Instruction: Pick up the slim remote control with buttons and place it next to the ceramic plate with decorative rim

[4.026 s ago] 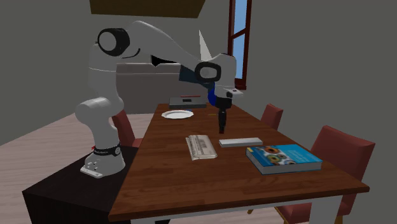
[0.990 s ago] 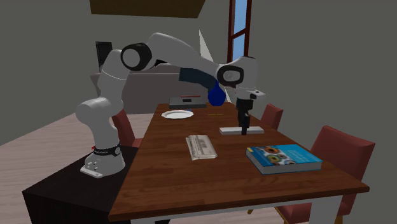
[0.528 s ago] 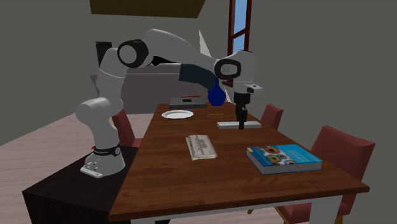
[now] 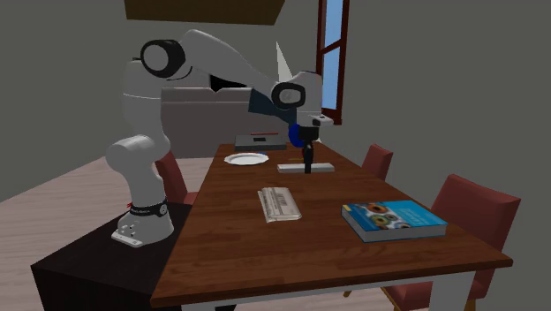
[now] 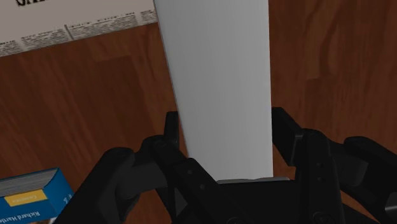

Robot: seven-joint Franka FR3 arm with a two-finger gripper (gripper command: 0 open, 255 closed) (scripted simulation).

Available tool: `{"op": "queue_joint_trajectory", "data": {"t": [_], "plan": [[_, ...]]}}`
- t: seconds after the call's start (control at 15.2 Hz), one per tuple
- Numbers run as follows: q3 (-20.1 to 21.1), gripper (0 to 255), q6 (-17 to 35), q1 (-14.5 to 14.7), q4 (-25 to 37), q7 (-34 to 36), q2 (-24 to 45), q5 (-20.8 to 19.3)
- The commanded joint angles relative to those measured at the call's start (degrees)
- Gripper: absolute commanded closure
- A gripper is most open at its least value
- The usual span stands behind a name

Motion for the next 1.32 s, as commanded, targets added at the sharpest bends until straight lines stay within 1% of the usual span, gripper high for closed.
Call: {"op": "queue_joint_trajectory", "data": {"t": [0.0,0.33,0.66,0.99,1.06,1.25], "plan": [[0.6,255,1.3,0.5,-5.1,0.9,-3.9,0.6],[2.6,255,3.3,2.5,-15.5,4.0,-12.4,2.5],[5.1,255,4.3,5.1,-24.2,7.4,-20.5,5.0],[7.9,255,4.1,8.3,-31.4,11.2,-28.2,8.3],[9.0,255,3.9,9.7,-33.5,12.7,-30.8,9.6],[9.3,255,6.5,9.7,-35.0,12.8,-29.7,9.5]]}}
